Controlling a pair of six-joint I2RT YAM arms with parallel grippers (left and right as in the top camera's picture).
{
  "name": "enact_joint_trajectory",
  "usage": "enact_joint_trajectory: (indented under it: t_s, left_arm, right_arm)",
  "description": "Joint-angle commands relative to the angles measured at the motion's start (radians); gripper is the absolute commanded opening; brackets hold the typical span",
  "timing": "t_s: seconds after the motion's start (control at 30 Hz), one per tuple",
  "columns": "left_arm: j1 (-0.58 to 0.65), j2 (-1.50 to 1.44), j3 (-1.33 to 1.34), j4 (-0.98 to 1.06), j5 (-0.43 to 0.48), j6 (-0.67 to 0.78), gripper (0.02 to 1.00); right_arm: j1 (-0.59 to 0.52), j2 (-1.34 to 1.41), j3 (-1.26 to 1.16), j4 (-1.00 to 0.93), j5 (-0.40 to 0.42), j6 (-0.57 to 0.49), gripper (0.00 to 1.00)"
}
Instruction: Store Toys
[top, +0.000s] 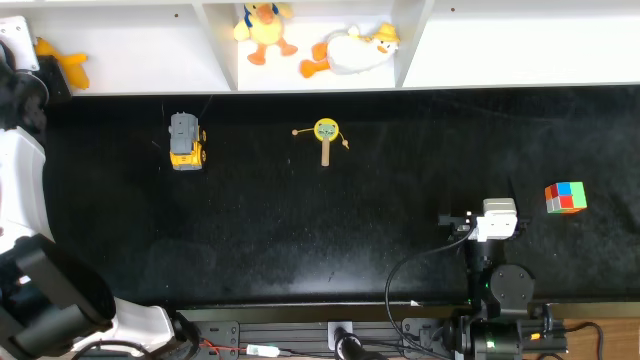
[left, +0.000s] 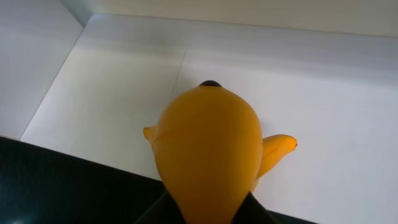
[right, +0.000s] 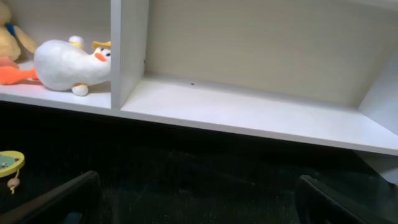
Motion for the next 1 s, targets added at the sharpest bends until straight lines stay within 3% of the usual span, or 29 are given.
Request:
enact_joint_trajectory:
  t_s: [0.03, 0.63, 0.8, 1.0]
  left_arm:
    - [-0.003, 0.027, 0.025, 0.016, -0.004, -0.024, 0.077]
    - [-0.008, 0.082, 0.025, 0.093, 0.033, -0.068, 0.093]
    - [-0.008, 0.082, 0.025, 0.093, 0.033, -0.068, 0.163]
    - [-0.008, 0.082, 0.025, 0.092, 0.033, -0.068, 0.573]
  right_arm:
    - [0.005, -0.006, -0.013, 0.005, 0.003, -0.002, 0.993]
    - [0.005, -0.006, -0.013, 0.005, 0.003, -0.002, 0.996]
    - [0.005, -0.006, -0.013, 0.005, 0.003, -0.002, 0.996]
    - [0.005, -0.006, -0.013, 0.005, 0.003, -0.002, 0.996]
